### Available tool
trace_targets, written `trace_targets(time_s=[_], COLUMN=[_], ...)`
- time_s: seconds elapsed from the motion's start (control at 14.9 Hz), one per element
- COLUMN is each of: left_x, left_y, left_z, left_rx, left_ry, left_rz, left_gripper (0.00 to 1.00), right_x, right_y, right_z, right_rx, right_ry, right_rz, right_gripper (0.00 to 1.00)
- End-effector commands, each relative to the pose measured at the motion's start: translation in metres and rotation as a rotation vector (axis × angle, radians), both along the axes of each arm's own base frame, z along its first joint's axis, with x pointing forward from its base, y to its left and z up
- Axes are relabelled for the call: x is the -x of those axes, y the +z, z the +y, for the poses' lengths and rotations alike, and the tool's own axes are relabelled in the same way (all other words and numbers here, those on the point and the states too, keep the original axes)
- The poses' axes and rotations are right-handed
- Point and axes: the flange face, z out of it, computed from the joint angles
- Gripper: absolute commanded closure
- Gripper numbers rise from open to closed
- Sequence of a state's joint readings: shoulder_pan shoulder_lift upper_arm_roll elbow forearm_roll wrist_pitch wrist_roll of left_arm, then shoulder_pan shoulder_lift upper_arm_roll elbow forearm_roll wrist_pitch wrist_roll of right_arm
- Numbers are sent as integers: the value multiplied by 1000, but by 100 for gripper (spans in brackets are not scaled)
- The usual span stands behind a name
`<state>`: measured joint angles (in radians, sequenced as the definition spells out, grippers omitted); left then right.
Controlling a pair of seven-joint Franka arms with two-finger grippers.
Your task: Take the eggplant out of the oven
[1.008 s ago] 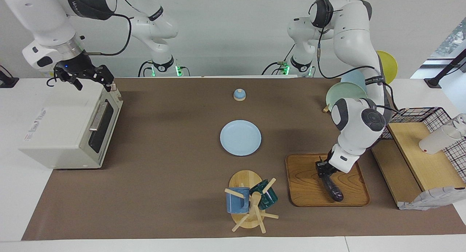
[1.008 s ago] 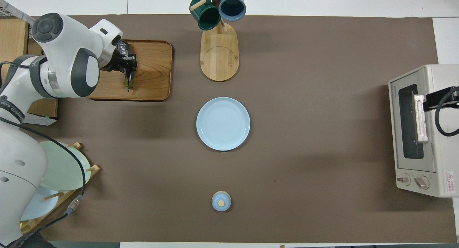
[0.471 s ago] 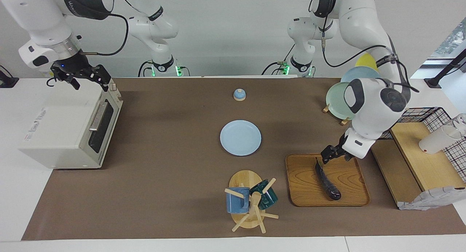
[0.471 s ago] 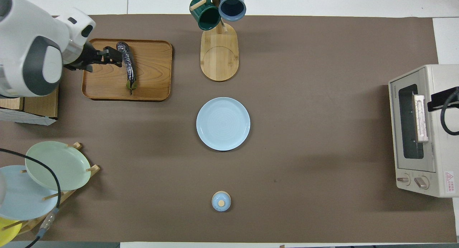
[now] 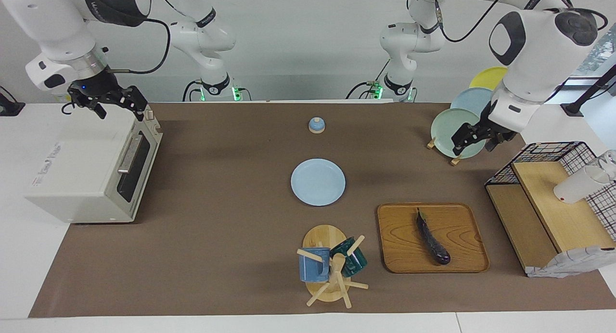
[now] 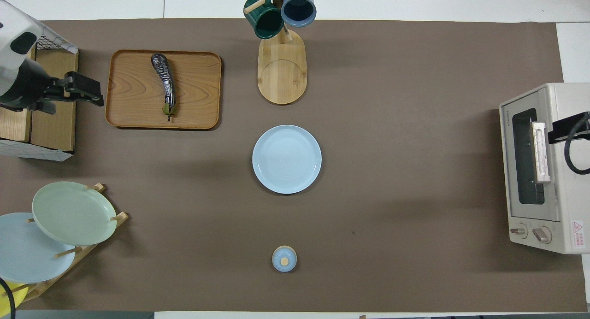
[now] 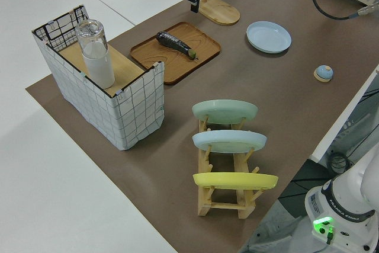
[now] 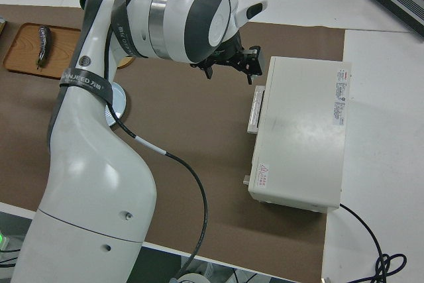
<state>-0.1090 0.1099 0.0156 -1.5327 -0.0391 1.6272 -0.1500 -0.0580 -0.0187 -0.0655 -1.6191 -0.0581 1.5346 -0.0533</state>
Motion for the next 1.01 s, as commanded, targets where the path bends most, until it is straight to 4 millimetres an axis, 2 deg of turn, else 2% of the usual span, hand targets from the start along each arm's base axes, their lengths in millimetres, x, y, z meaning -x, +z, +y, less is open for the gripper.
trace_targets(time_s=[0.0,0.2,0.34,0.54,0.61,0.67,0.81,0.94], left_x=[35,69,75,70,68,68,69,67], left_y=[-5,-22,-27,-22,-11,-8,5,4], left_z=[1,-1,0,-5,-8,-13,-11,-14], left_rx=[-29,-31,-31,-30,-30,-34,-38,-37], left_ry=[-30,-47,-51,-59,-64,-74,-68,-73], left_rz=[58,98,106,90,81,100,117,125], left_gripper=[0,0,0,0,0,0,0,0], right_x=[6,6,6,6,6,6,6,6], right_y=[2,2,2,2,1,2,2,2], right_z=[0,0,0,0,0,0,0,0], right_rx=[-26,-26,-26,-26,-26,-26,-26,-26], right_ry=[17,17,17,17,17,17,16,17], right_rz=[1,1,1,1,3,1,1,1], right_gripper=[0,0,0,0,0,0,0,0])
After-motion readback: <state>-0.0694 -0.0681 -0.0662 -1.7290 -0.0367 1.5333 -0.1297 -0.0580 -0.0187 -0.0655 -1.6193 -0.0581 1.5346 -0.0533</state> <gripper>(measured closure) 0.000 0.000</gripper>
